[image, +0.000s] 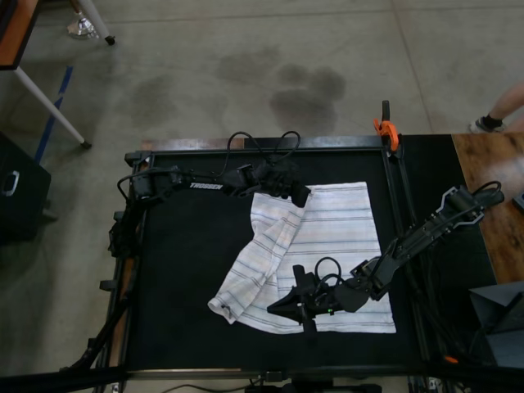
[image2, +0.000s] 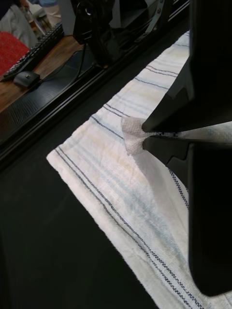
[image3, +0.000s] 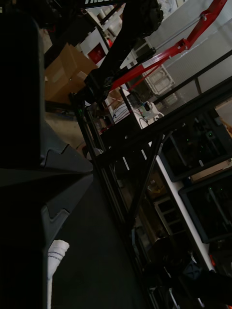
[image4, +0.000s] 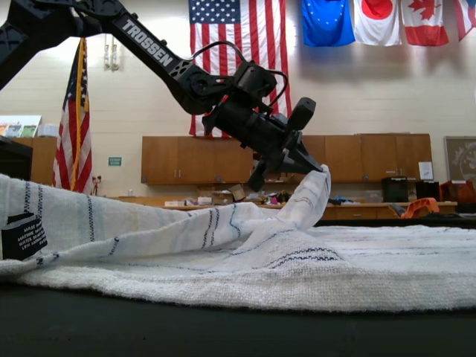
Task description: Fold the towel
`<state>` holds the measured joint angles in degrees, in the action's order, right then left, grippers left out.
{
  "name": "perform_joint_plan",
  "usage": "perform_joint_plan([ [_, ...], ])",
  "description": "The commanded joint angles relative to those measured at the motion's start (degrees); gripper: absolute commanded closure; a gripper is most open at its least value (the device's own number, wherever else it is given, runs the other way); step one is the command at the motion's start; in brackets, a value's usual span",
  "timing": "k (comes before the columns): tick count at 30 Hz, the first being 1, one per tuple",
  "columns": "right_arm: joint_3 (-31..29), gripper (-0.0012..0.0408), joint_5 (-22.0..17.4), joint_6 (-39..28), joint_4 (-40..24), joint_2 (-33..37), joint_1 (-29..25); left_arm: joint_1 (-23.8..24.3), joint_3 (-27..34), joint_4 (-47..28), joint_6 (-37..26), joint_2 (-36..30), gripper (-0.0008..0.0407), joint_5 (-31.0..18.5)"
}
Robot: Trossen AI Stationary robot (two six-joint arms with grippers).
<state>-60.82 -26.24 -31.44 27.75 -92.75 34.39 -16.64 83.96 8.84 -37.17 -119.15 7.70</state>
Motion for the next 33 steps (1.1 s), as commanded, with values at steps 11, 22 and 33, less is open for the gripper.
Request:
perform_joint_plan([
  [11,0.02,0.0396,-0.48,-0.02,0.79,-0.02,0.00,-0.13,0.02,-1.57,5.31,0.79,0.0094,1.88],
  [22,0.13,0.0396,-16.15,-5.18,-9.92,1.88,0.09,-0.09,-0.11,-25.94,19.52,9.16,0.0041,-0.59],
  [33,0.55,0.0396,-32.68,-52.72,-55.28,7.74,-2.27,0.39,-7.10,-32.59,20.15,25.31,0.0046,-5.05],
])
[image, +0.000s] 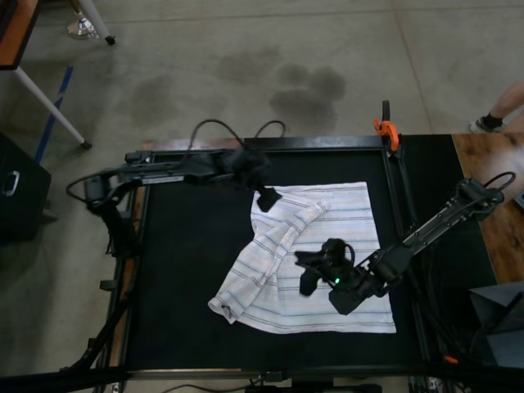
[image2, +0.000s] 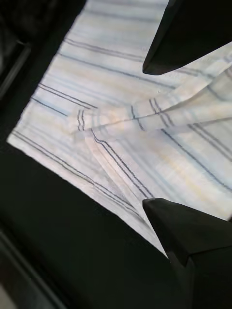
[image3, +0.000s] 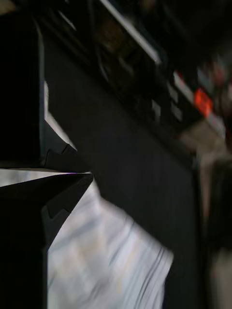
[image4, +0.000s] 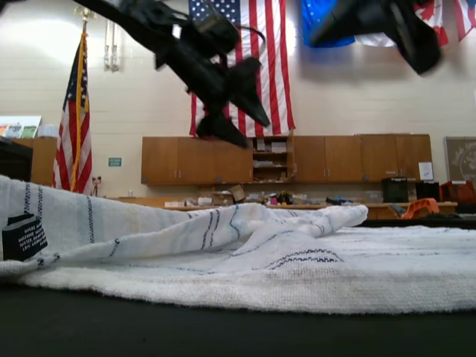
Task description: Fold the towel
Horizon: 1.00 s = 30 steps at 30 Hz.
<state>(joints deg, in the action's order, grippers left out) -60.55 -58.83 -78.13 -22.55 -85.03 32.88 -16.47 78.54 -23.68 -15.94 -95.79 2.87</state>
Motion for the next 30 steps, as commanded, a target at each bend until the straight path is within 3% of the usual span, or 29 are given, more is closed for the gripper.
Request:
perform_joint_plan([
  [1,0.63,0.0395,-0.04,-11.67,-8.72,0.02,-1.44,0.39,-3.45,0.07,-1.62,4.04,0.0046,-0.46],
  [5,2.75,0.0394,2.54,-25.16,-18.01,0.04,-4.96,1.81,-11.43,2.73,-4.76,10.40,0.0046,-0.63],
  [9,4.55,0.0394,6.97,-27.02,-18.97,0.07,-9.64,3.72,-19.32,5.99,-7.52,15.13,0.0046,-0.79],
  [18,6.75,0.0378,12.31,-18.38,-19.08,0.20,-20.46,6.67,-32.37,16.44,-14.53,17.22,0.0046,-0.81],
  [23,7.10,0.0309,18.10,-12.79,-18.64,0.20,-27.56,7.37,-34.16,16.55,-14.93,17.22,0.0046,-0.85],
  [27,7.91,0.0252,20.61,-7.98,-14.40,0.20,-32.35,7.34,-34.27,16.96,-14.67,17.70,0.0046,-0.96],
  [30,9.03,0.0236,21.79,-5.97,-10.95,0.20,-35.17,7.34,-33.66,17.40,-14.49,17.70,0.0046,-0.96],
])
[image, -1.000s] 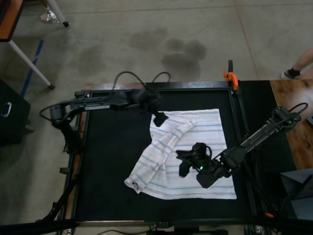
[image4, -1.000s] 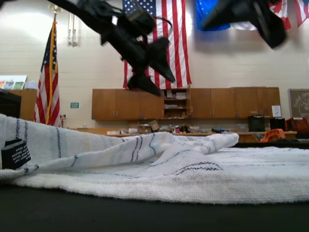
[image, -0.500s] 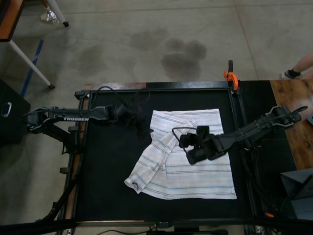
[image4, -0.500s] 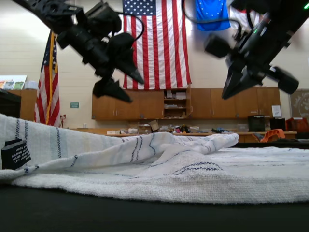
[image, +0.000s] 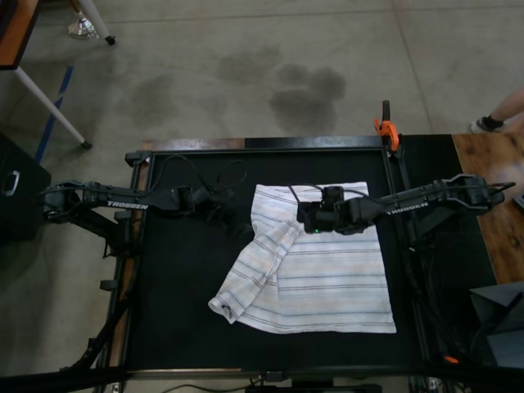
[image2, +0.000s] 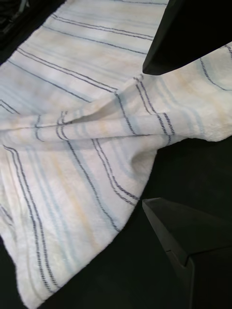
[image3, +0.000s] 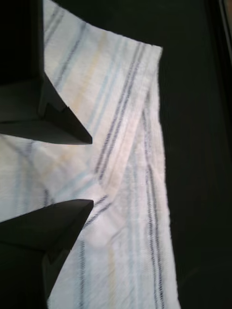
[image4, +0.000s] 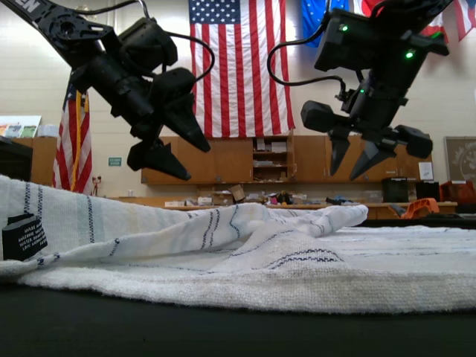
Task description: Fold the towel
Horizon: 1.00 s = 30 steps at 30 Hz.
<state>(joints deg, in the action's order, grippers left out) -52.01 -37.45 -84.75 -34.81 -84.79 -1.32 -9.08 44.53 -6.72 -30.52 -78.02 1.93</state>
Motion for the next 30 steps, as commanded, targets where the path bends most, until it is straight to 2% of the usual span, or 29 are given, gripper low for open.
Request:
perform_joint_plan([
  [1,0.96,0.0236,0.90,1.09,2.29,-0.04,-1.75,-0.04,0.33,1.14,0.09,-0.07,0.0046,-0.02],
  [11,4.37,0.0248,5.01,1.22,3.17,-0.04,-7.30,-0.04,0.31,2.97,0.09,-0.07,0.0046,0.00],
  [16,5.68,0.0248,8.96,1.25,4.28,-0.07,-9.29,-0.04,0.31,3.17,0.09,-0.09,0.0046,-0.02],
  [25,6.73,0.0248,9.66,1.49,6.60,-0.20,-10.86,-0.04,0.28,5.60,0.07,-0.07,0.0046,-0.02],
  [30,6.75,0.0248,12.22,1.77,6.82,-0.59,-11.17,-0.04,0.28,5.53,0.09,-0.07,0.0046,-0.02],
])
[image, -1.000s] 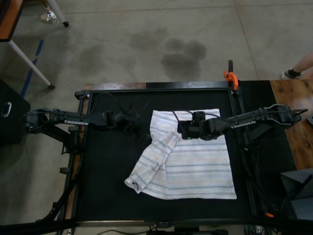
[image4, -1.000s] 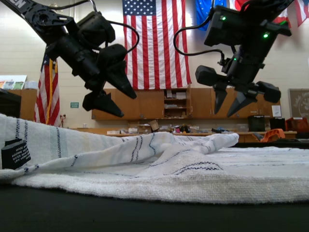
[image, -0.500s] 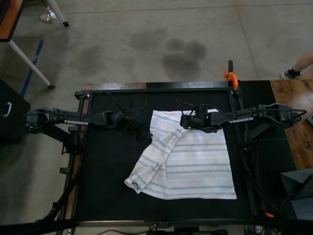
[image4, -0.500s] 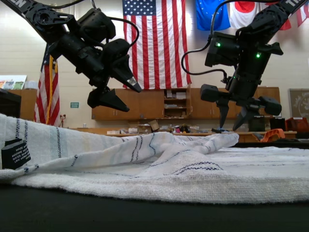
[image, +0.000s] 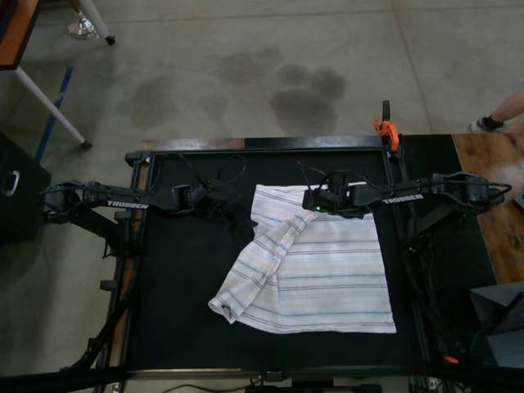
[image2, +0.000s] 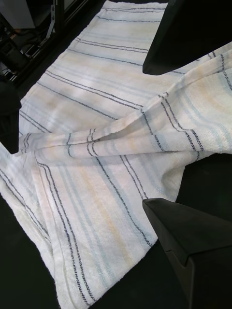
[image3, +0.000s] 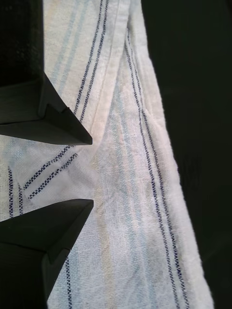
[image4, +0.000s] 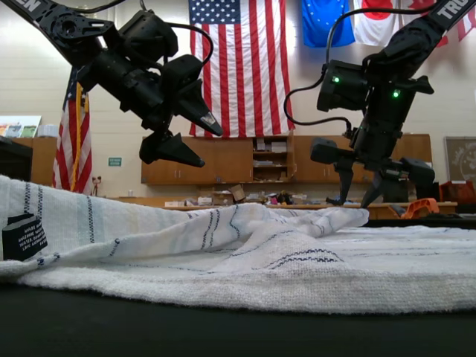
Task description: Fold the towel
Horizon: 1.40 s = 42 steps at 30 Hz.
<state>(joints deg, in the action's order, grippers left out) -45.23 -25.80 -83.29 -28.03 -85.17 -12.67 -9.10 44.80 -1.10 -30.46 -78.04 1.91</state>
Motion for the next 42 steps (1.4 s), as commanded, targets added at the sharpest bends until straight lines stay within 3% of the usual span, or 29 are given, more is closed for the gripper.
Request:
perform_joint_plan([
  [1,-0.07,0.0248,1.01,0.50,-0.09,-0.24,0.17,-0.02,0.02,-0.07,0.02,-0.04,0.0046,0.00],
  [10,-0.11,0.0267,2.36,0.70,-0.24,-0.44,0.17,-0.02,0.02,-0.07,0.02,-0.04,0.0046,-0.02],
  [18,0.02,0.0405,3.17,3.61,-0.24,-0.44,0.17,-0.02,0.02,-0.07,0.02,-0.04,0.0046,-0.02],
  [24,0.02,0.0330,3.17,4.90,1.95,-0.44,0.17,-0.02,0.02,-0.02,0.02,-0.04,0.0046,-0.02],
  [29,0.02,0.0255,3.98,18.95,5.60,-0.42,0.11,-0.02,0.02,-0.04,0.48,-0.04,0.0046,-0.02],
  [32,0.02,0.0220,5.95,19.58,4.26,-0.48,-0.26,-0.02,0.02,-0.04,0.92,-0.04,0.0046,-0.02],
  [35,0.02,0.0209,6.58,19.32,2.97,-0.96,-0.63,-0.02,0.02,0.02,0.92,-0.04,0.0046,-0.02],
  [39,-0.22,0.0216,6.91,31.30,3.52,-1.46,-0.63,-0.02,0.02,0.00,0.92,-0.04,0.0046,-0.02],
  [42,-0.22,0.0226,7.69,34.82,2.82,-1.38,-0.66,-0.02,0.02,-0.02,0.94,-0.04,0.0046,-0.02],
])
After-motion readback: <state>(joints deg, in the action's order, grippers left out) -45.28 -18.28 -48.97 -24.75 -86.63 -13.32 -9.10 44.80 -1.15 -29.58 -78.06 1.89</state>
